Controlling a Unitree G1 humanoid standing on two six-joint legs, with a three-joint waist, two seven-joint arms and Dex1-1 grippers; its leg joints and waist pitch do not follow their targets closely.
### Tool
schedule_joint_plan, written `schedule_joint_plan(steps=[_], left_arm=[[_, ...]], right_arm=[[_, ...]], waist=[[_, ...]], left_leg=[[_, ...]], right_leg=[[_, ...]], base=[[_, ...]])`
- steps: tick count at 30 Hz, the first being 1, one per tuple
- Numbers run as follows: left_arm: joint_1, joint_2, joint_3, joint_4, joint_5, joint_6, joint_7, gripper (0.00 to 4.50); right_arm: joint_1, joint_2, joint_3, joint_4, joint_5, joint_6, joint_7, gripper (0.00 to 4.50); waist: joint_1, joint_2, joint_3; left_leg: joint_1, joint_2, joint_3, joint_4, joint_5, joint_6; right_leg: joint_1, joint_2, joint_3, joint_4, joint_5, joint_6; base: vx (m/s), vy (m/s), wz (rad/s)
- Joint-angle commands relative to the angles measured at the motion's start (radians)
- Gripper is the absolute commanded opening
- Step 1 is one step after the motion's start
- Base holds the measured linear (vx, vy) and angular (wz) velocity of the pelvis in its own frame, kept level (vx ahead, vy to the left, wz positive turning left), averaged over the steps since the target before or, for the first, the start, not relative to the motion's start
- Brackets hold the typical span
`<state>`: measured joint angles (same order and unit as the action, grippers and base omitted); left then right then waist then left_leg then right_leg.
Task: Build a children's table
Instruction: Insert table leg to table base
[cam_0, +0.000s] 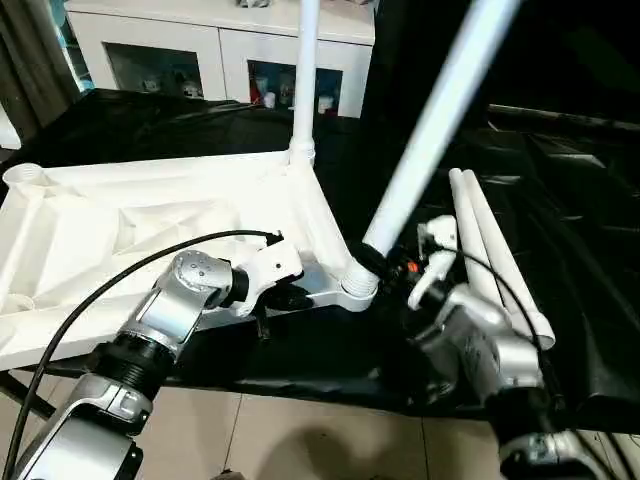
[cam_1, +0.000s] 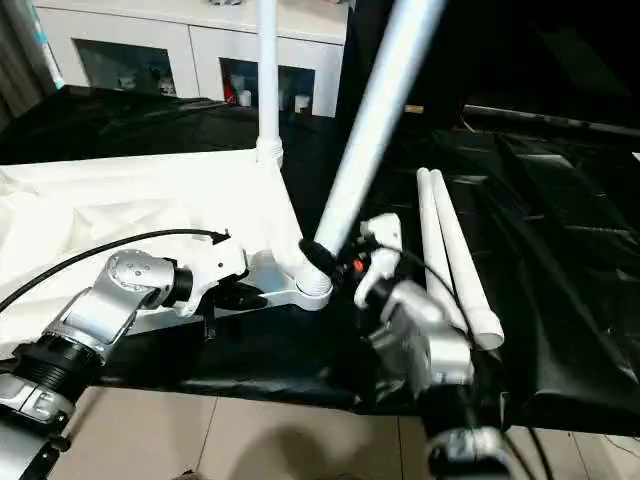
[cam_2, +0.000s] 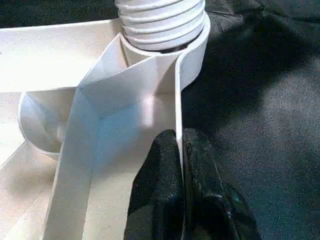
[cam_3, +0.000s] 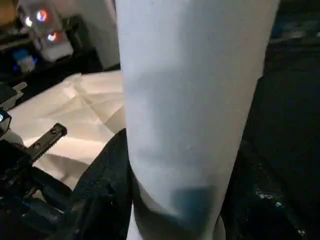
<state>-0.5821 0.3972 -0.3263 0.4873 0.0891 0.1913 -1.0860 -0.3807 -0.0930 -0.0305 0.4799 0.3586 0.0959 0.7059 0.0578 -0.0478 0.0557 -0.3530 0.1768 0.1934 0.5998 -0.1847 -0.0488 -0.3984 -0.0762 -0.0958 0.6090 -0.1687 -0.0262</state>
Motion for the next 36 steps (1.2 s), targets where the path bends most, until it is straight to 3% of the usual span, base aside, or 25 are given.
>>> schedule_joint_plan(steps=[1,4,8,11,13,14,16,18,21,22,23,24,26,31,36], left_arm=[[-0.028,0.013,0.022,-0.005,-0.001,-0.015,0.017,0.0],[-0.031,0.012,0.023,0.0,-0.001,-0.016,0.018,0.0],[-0.039,0.006,0.026,0.016,-0.001,-0.02,0.035,0.0],[-0.045,0.007,0.018,0.026,0.003,-0.027,0.031,0.0],[-0.045,0.009,0.011,0.029,0.011,-0.035,0.034,0.0],[-0.047,0.009,0.008,0.033,0.016,-0.04,0.036,0.0],[-0.046,0.007,0.003,0.038,0.022,-0.047,0.04,0.0],[-0.041,0.006,0.0,0.037,0.023,-0.05,0.043,0.0],[-0.034,0.007,-0.005,0.036,0.027,-0.057,0.046,0.0],[-0.03,0.007,-0.006,0.033,0.027,-0.059,0.047,0.0],[-0.028,0.006,-0.007,0.032,0.027,-0.06,0.047,0.0],[-0.027,0.006,-0.008,0.031,0.027,-0.06,0.047,0.0],[-0.017,0.005,-0.013,0.023,0.023,-0.074,0.031,0.0],[-0.009,0.008,-0.021,0.013,0.025,-0.09,0.017,0.0],[-0.011,0.006,-0.033,0.014,0.027,-0.099,0.004,0.0]], right_arm=[[0.047,-0.015,-0.005,0.065,-0.038,0.012,-0.037,1.89],[0.066,-0.01,-0.004,0.053,-0.04,0.001,-0.038,1.89],[0.137,0.007,0.005,0.001,-0.049,-0.04,-0.049,1.89],[0.167,-0.013,0.053,-0.058,-0.093,-0.048,-0.052,1.89],[0.172,-0.031,0.088,-0.092,-0.119,-0.032,-0.041,1.89],[0.171,-0.038,0.098,-0.101,-0.125,-0.025,-0.035,1.89],[0.164,-0.05,0.114,-0.119,-0.133,-0.001,-0.029,1.89],[0.149,-0.064,0.134,-0.134,-0.147,0.022,-0.021,1.89],[0.124,-0.077,0.149,-0.139,-0.156,0.051,-0.013,1.89],[0.103,-0.082,0.153,-0.139,-0.151,0.079,-0.004,1.89],[0.091,-0.088,0.158,-0.138,-0.149,0.095,0.001,1.89],[0.086,-0.09,0.16,-0.138,-0.148,0.101,0.004,1.89],[0.025,-0.103,0.163,-0.099,-0.154,0.121,0.015,1.89],[-0.047,-0.11,0.159,-0.045,-0.156,0.13,0.035,1.89],[-0.091,-0.139,0.186,0.014,-0.17,0.145,0.105,1.89]], waist=[[0.004,0.023,-0.059],[0.006,0.026,-0.058],[0.01,0.029,-0.061],[0.012,0.028,-0.061],[0.012,0.025,-0.059],[0.009,0.016,-0.056],[0.009,0.016,-0.053],[0.004,0.006,-0.052],[0.002,0.006,-0.051],[0.0,-0.005,-0.052],[0.001,0.002,-0.052],[-0.002,-0.007,-0.052],[-0.004,-0.009,-0.051],[-0.012,-0.008,-0.05],[-0.016,-0.008,-0.051]], left_leg=[[0.013,0.06,-0.041,-0.082,-0.363,-0.025],[0.015,0.061,-0.041,-0.082,-0.357,-0.021],[0.012,0.063,-0.041,-0.085,-0.346,-0.019],[0.011,0.063,-0.039,-0.087,-0.33,-0.015],[0.01,0.062,-0.038,-0.088,-0.326,-0.011],[0.009,0.06,-0.036,-0.087,-0.331,-0.009],[0.013,0.059,-0.04,-0.085,-0.345,-0.004],[0.014,0.059,-0.041,-0.085,-0.353,-0.001],[0.014,0.06,-0.043,-0.085,-0.348,-0.001],[0.013,0.061,-0.041,-0.085,-0.346,0.0],[0.014,0.061,-0.043,-0.086,-0.348,0.0],[0.012,0.063,-0.042,-0.086,-0.345,0.001],[0.012,0.062,-0.043,-0.087,-0.349,0.0],[0.016,0.061,-0.046,-0.084,-0.371,-0.011],[0.017,0.063,-0.045,-0.085,-0.376,-0.01]], right_leg=[[0.039,-0.092,0.061,-0.102,-0.432,-0.152],[0.036,-0.091,0.062,-0.105,-0.445,-0.148],[0.039,-0.092,0.064,-0.099,-0.398,-0.155],[0.041,-0.09,0.065,-0.096,-0.365,-0.163],[0.042,-0.088,0.064,-0.097,-0.382,-0.155],[0.041,-0.089,0.064,-0.103,-0.419,-0.142],[0.036,-0.094,0.062,-0.113,-0.521,-0.109],[0.033,-0.094,0.06,-0.119,-0.57,-0.088],[0.029,-0.094,0.059,-0.121,-0.591,-0.076],[0.03,-0.094,0.058,-0.122,-0.591,-0.074],[0.03,-0.095,0.059,-0.121,-0.588,-0.076],[0.03,-0.095,0.058,-0.122,-0.584,-0.075],[0.029,-0.096,0.057,-0.12,-0.583,-0.076],[0.025,-0.099,0.054,-0.129,-0.625,-0.064],[0.026,-0.097,0.055,-0.126,-0.587,-0.081]], base=[[0.0,0.0,0.0],[0.0,0.0,0.0],[0.0,0.0,0.0],[0.0,0.0,0.0],[0.0,0.0,0.0],[0.0,0.0,0.0],[0.0,0.0,0.0],[0.0,0.0,0.0],[0.0,0.0,0.0],[0.0,0.0,0.0],[0.0,0.0,0.0],[0.0,0.0,0.0],[0.0,0.0,0.0],[0.0,0.0,0.0],[0.0,0.0,0.0]])
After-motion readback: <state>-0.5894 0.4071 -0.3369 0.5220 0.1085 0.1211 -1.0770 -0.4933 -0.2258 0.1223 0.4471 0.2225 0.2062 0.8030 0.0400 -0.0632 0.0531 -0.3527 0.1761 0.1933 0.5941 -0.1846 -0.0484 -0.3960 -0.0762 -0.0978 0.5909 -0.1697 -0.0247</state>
